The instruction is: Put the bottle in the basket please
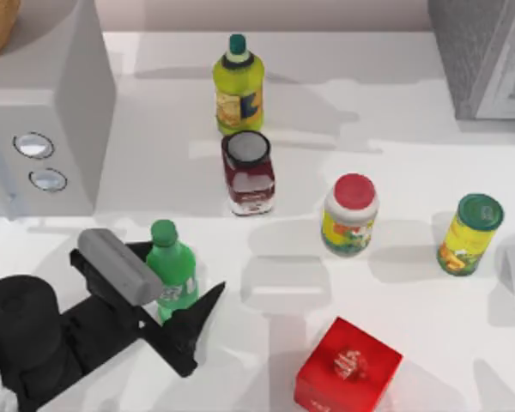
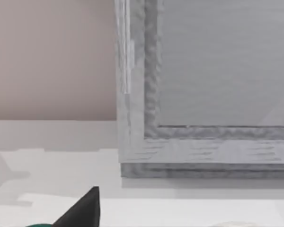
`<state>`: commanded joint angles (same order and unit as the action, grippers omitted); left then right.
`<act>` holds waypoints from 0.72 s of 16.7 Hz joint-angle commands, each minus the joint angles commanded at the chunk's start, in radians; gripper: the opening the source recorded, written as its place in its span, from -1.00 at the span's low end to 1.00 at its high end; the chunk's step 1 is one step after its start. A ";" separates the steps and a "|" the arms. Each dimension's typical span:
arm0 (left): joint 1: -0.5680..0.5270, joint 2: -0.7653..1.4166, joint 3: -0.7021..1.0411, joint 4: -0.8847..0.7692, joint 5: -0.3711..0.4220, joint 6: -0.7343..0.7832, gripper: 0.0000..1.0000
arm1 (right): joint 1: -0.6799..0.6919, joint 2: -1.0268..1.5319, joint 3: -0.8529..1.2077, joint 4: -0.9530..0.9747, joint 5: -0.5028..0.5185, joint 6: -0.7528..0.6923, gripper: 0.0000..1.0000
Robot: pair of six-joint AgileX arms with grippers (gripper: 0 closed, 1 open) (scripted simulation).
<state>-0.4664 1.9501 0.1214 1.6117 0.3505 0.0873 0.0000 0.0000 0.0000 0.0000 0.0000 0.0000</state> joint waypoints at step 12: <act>0.000 0.000 0.000 0.000 0.000 0.000 -1.00 | 0.000 0.000 0.000 0.000 0.000 0.000 1.00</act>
<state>-0.4664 1.9501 0.1214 1.6117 0.3505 0.0873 0.0000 0.0000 0.0000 0.0000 0.0000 0.0000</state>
